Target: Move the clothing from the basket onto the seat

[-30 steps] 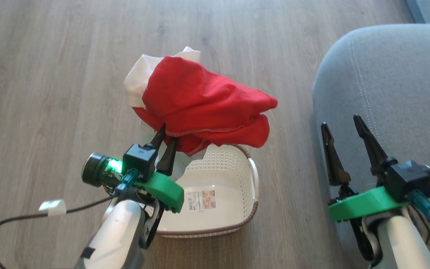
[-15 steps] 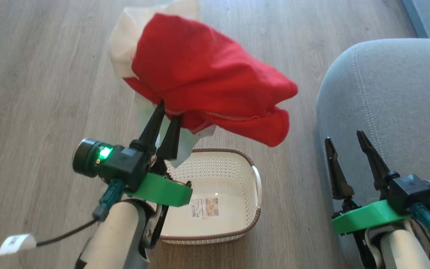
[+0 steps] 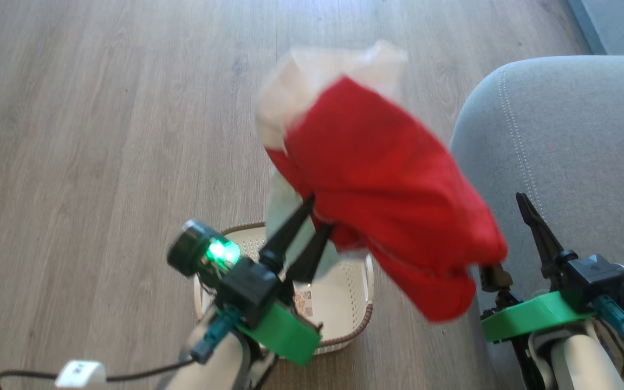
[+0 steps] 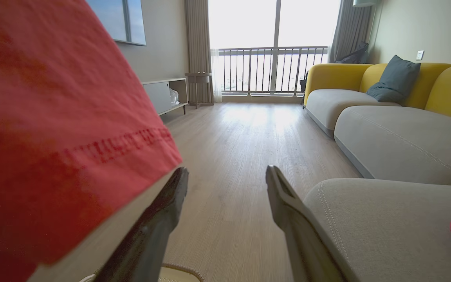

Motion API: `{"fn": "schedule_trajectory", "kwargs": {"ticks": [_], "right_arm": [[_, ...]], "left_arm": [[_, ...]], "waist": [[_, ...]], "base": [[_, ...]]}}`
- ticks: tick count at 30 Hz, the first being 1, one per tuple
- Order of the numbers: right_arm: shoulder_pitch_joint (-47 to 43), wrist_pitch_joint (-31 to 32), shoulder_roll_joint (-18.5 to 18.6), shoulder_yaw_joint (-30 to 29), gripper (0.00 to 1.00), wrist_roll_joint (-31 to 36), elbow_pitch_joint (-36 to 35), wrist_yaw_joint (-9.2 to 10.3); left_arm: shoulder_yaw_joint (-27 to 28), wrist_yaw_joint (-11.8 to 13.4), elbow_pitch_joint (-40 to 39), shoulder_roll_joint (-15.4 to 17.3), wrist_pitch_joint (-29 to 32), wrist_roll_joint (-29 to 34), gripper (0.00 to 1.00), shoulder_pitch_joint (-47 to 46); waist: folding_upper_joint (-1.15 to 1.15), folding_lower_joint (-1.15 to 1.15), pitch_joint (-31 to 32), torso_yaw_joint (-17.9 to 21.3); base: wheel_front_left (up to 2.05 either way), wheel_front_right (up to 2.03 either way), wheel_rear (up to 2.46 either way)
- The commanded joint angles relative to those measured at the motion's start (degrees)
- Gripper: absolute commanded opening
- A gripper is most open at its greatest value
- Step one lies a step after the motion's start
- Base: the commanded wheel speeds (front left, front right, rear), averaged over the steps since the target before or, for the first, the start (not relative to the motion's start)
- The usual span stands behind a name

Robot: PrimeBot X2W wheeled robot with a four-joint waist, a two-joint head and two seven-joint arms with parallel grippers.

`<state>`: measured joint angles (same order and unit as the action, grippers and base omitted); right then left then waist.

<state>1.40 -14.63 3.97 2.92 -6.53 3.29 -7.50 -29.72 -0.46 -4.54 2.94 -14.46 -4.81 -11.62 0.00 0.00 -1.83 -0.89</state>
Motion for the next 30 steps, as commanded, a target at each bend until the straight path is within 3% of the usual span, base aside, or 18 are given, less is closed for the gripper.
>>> {"fn": "schedule_trajectory", "kwargs": {"ticks": [1, 11, 30], "right_arm": [[0.19, -0.37, 0.28, 1.25, 1.0, 0.49, -1.66, 0.01], [-0.28, -0.37, 0.72, 0.92, 1.0, 0.62, -1.52, 0.01], [0.18, -0.37, 0.41, 0.42, 1.0, 0.59, -1.31, 0.01]], "left_arm": [[1.35, -0.35, -1.72, -0.06, -0.53, 0.6, 0.0, -0.97], [-1.93, -0.45, -0.15, -0.06, -0.53, -0.35, 0.0, 0.7], [-0.99, 0.08, 0.14, -0.06, -0.53, -1.03, 0.0, 0.06]], "waist": [[0.0, 0.0, 0.08, 0.12], [0.0, 0.0, 0.17, 0.23], [0.0, 0.0, 0.06, 0.25]], "base": [[0.0, 0.0, 0.0], [0.0, 0.0, 0.0], [0.0, 0.0, 0.0]]}}
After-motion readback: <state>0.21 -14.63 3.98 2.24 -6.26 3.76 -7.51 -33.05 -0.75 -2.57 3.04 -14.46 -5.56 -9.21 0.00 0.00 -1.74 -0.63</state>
